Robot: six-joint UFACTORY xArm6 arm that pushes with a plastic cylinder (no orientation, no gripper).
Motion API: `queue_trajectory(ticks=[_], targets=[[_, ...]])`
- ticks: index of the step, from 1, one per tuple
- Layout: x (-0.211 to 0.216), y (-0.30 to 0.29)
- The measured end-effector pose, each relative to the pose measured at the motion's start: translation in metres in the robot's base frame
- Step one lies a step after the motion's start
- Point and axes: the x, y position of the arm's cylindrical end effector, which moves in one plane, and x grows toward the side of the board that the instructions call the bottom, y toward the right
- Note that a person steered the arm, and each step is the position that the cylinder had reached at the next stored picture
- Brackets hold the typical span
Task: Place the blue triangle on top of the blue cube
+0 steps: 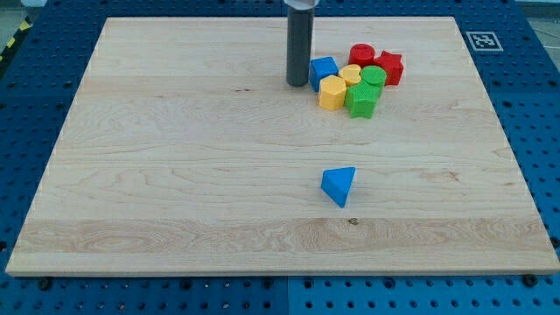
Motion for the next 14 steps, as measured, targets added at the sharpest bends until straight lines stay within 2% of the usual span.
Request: queue_trajectory(ticks=[1, 3, 4, 6, 7, 9, 10, 13, 14], targets=[[0.040, -0.018], [0.160, -0.018], [0.197, -0.003], [0.180, 0.090], [0.176, 0.100], [0.158, 0.176], [0.145, 0.163], [0.151, 0.035], [0.170, 0.035]])
